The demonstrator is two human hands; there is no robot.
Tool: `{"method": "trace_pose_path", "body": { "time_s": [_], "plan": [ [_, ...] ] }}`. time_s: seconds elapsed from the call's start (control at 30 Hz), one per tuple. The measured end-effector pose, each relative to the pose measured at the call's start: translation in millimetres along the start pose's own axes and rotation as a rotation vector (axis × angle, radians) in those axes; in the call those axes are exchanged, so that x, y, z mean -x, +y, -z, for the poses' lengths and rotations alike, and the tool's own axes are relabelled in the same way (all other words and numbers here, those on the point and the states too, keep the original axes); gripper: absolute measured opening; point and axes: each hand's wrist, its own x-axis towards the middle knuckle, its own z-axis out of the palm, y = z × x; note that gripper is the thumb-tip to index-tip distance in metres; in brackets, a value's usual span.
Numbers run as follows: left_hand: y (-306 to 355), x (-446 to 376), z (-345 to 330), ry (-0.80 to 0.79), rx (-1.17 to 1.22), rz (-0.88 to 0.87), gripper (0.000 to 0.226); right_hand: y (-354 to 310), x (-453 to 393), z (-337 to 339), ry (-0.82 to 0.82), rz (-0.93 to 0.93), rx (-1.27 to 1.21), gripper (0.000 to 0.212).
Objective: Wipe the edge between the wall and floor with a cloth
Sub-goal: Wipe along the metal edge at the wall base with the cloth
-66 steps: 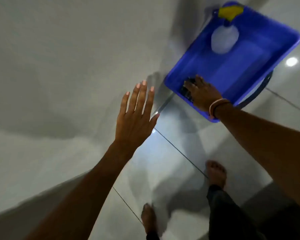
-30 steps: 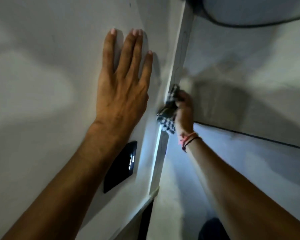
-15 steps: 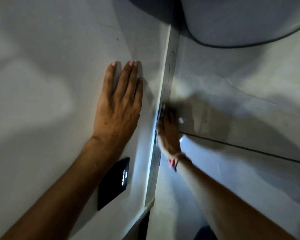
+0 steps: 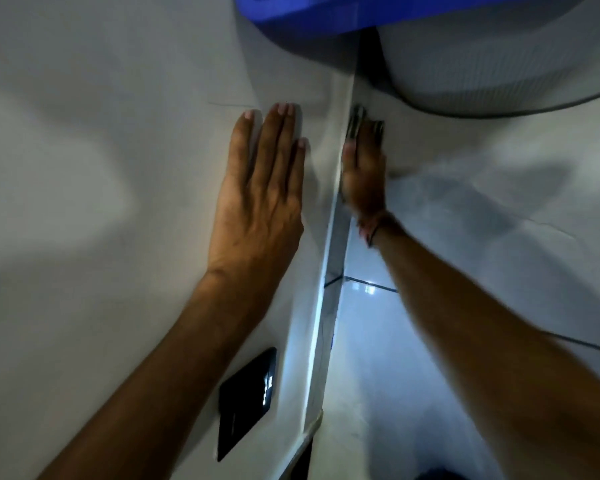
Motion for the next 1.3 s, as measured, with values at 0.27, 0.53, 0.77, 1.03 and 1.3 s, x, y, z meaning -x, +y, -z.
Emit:
{"method": "trace_pose_path", "body": {
  "time_s": [0.27, 0.53, 0.77, 1.03, 1.3],
  "plan": [
    [3.4, -4.6, 0.7, -0.004, 0.056, -0.003, 0.08, 32.1, 102.0, 1.7, -0.155, -0.139, -0.003, 0.054],
    [4.6, -7.3, 0.5, -0.014, 0.046, 0.031, 0.085, -10.0, -21.7, 8.8, 0.064, -0.021, 0.075, 0.048],
    [6.9, 1.2, -2.7, -0.02, 0.035, 0.011, 0.081, 51.3, 212.2, -6.3, -0.195, -0.279, 0.111, 0.055],
    [17.4, 47.9, -2.9, 0.013, 0.128, 0.056, 0.066, 14.5, 25.5, 17.5, -0.111, -0.115, 0.241, 0.045],
    [44.0, 156.2, -12.0, 0.095, 0.221, 0.131, 0.055, 58.6, 210.4, -3.1, -0.212, -0.176, 0.133, 0.058]
  ]
}}
